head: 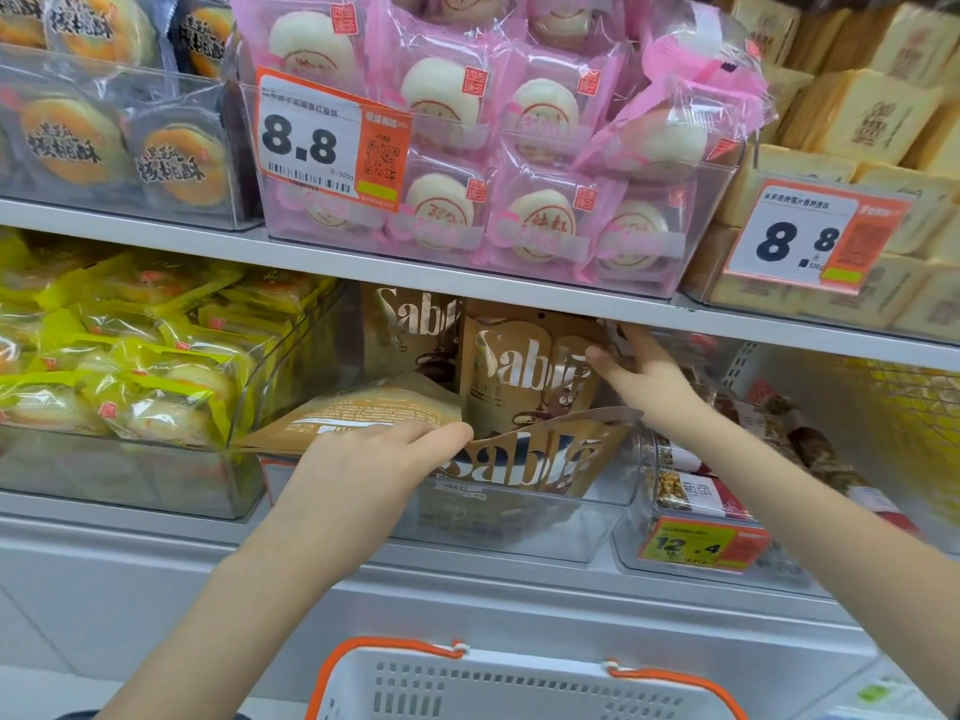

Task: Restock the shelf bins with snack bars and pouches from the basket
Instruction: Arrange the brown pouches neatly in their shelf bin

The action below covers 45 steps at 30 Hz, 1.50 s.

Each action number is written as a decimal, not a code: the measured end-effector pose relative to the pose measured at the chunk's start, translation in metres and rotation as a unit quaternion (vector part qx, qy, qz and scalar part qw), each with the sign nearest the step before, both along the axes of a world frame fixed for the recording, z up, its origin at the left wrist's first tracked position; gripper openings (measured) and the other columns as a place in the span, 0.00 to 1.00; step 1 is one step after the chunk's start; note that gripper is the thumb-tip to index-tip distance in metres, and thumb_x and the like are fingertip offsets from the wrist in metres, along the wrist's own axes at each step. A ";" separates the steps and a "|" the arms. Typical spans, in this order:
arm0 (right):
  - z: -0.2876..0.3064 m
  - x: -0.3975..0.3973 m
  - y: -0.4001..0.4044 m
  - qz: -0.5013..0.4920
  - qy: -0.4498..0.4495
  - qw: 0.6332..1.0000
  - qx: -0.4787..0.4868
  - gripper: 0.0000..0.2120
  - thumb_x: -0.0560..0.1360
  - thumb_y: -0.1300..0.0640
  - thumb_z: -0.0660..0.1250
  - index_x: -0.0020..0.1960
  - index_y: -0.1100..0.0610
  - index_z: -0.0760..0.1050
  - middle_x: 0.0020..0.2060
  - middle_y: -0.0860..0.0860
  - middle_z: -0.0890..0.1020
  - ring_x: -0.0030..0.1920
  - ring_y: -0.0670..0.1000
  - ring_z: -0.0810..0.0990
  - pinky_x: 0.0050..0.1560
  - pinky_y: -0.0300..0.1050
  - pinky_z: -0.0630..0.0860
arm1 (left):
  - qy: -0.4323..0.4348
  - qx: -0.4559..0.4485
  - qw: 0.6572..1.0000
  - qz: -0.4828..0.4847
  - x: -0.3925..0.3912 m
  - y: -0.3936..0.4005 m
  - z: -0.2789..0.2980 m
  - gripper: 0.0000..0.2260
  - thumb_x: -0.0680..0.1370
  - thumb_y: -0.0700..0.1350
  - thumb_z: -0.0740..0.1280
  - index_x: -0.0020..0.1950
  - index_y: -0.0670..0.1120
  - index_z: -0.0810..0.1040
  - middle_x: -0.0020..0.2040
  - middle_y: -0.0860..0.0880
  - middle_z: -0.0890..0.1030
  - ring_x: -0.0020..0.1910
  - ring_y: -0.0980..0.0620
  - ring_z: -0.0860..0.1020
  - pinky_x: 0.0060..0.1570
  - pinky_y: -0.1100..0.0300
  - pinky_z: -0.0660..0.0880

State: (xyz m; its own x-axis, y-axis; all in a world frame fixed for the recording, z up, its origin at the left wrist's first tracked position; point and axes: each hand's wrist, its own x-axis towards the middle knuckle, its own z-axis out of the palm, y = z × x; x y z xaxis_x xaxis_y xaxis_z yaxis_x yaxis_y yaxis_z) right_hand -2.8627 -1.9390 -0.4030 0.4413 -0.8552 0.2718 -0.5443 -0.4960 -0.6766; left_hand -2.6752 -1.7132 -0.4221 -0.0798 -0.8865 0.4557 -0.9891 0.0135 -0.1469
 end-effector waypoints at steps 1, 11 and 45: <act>-0.002 -0.010 0.012 0.023 -0.035 0.999 -0.010 0.21 0.80 0.49 0.61 0.71 0.50 0.65 0.67 0.47 0.73 0.68 0.50 0.69 0.62 0.38 0.65 | 0.000 -0.003 1.000 -0.002 0.001 0.000 -0.001 0.37 0.43 0.31 0.80 0.51 0.50 0.81 0.37 0.52 0.83 0.24 0.50 0.78 0.28 0.72 0.41; 0.012 -0.022 0.068 0.215 0.047 0.973 -0.062 0.08 0.74 0.60 0.70 0.51 0.50 0.82 0.46 0.44 0.85 0.46 0.40 0.83 0.50 0.37 0.79 | 0.059 -0.031 0.997 0.035 0.007 -0.003 -0.006 0.39 0.54 0.29 0.77 0.63 0.50 0.76 0.36 0.49 0.84 0.24 0.47 0.78 0.16 0.63 0.68; -0.011 0.012 0.039 0.310 0.303 0.683 -0.589 0.24 0.69 0.51 0.76 0.63 0.50 0.75 0.67 0.51 0.74 0.68 0.54 0.72 0.65 0.51 0.65 | 0.039 -0.101 0.992 0.064 0.021 -0.009 -0.012 0.08 0.67 0.42 0.76 0.38 0.51 0.79 0.28 0.51 0.78 0.25 0.46 0.76 0.19 0.64 0.63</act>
State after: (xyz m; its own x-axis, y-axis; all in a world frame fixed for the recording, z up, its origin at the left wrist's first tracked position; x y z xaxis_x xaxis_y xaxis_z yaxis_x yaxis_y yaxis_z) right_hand -2.8510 -1.9003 -0.4135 0.9553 0.2007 0.2171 0.0140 -0.7641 0.6449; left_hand -2.6539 -1.7220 -0.4345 0.0703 -0.7776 0.6248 -0.9892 -0.1353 -0.0570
